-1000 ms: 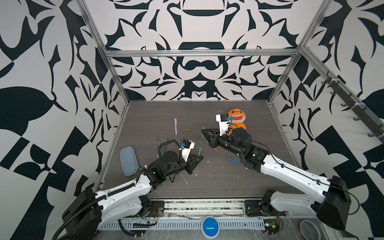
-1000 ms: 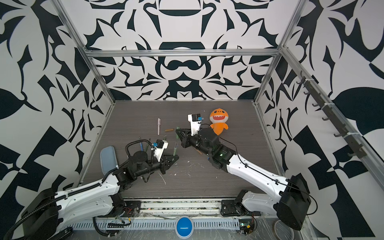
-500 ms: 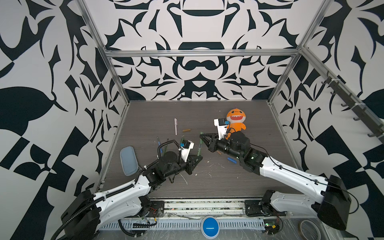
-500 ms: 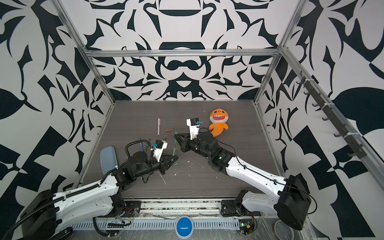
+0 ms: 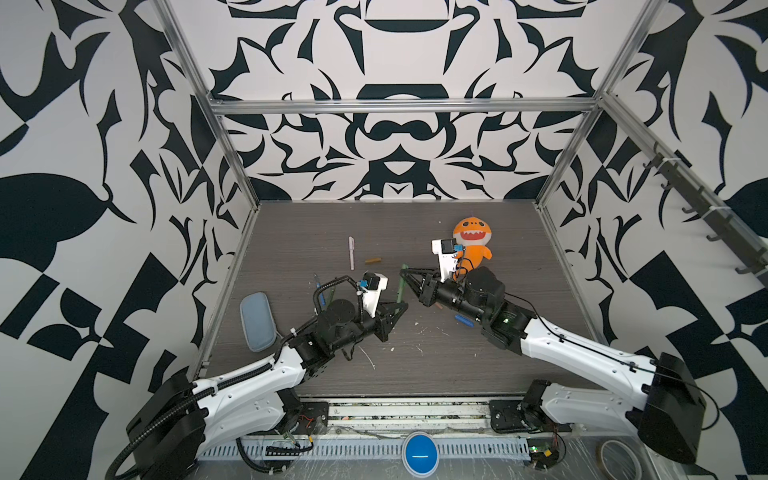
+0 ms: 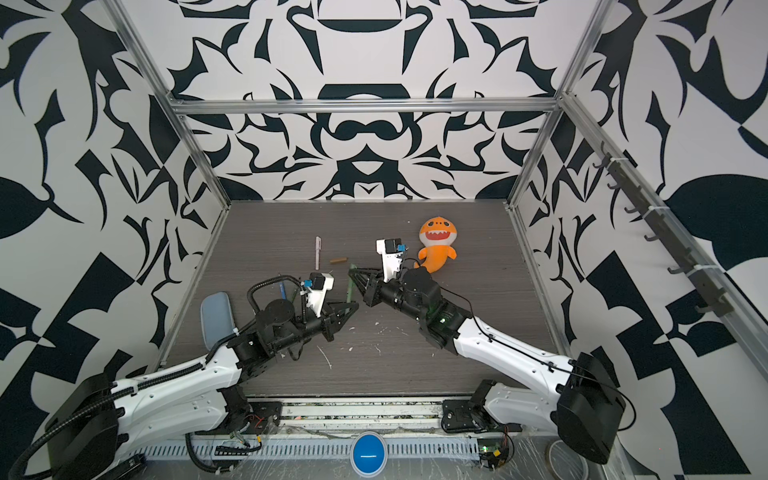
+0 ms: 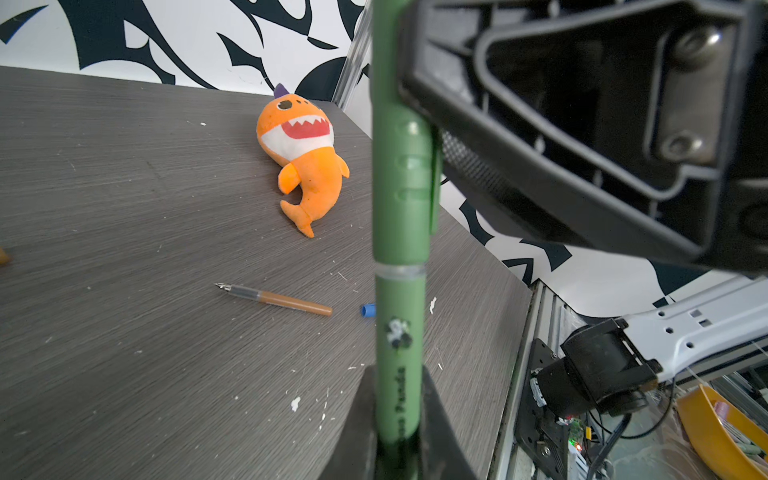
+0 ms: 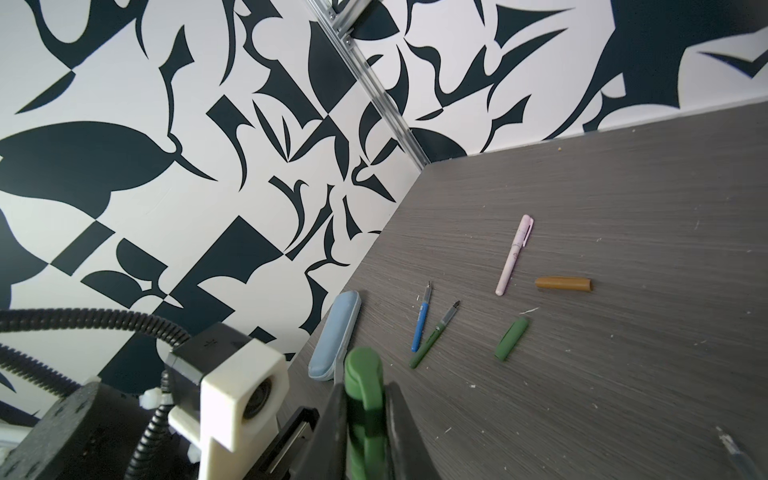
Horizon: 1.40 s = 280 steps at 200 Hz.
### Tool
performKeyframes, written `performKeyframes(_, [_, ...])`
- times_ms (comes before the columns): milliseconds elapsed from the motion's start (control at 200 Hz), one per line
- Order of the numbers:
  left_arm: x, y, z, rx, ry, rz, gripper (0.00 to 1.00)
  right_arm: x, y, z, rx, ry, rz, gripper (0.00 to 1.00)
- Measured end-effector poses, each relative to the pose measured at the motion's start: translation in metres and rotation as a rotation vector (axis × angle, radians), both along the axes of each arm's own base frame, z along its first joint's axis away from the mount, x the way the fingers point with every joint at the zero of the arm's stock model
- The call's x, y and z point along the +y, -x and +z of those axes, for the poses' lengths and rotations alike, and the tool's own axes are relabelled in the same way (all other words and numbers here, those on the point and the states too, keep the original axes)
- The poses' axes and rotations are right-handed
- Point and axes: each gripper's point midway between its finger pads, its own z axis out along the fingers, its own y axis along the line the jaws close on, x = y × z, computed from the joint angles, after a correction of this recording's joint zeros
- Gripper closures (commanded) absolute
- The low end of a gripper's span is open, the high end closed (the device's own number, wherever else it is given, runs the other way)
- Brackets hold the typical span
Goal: Insert the pens into the pen caps
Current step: 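Align the green cap above the green pen nib with the right gripper, then push the green cap down onto the green pen nib with the right gripper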
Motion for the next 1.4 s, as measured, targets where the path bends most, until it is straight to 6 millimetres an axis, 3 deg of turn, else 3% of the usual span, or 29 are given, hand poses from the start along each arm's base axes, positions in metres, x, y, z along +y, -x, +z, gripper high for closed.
performKeyframes(220, [-0.01,-0.011,0.036,-0.119,0.012,-0.005,1.0,-0.012,0.018,-0.011,0.031,0.092,0.018,0.59])
performKeyframes(515, [-0.011,-0.01,0.028,-0.155,-0.048,-0.021,1.0,-0.036,0.027,0.005,0.007,0.188,-0.016,0.48])
performKeyframes(865, [-0.01,-0.008,0.02,-0.187,-0.086,-0.036,1.0,-0.055,0.031,0.012,-0.005,0.296,-0.049,0.53])
performKeyframes(1030, [-0.011,-0.005,0.02,-0.19,-0.085,-0.055,1.0,-0.044,0.022,0.026,-0.036,0.312,-0.043,0.53])
performKeyframes(1265, [-0.012,-0.001,0.023,-0.195,-0.08,-0.075,1.0,-0.031,0.012,0.03,-0.051,0.331,-0.029,0.55])
performKeyframes(1400, [-0.012,0.002,0.025,-0.198,-0.072,-0.089,1.0,-0.027,0.008,0.039,-0.077,0.324,-0.028,0.61])
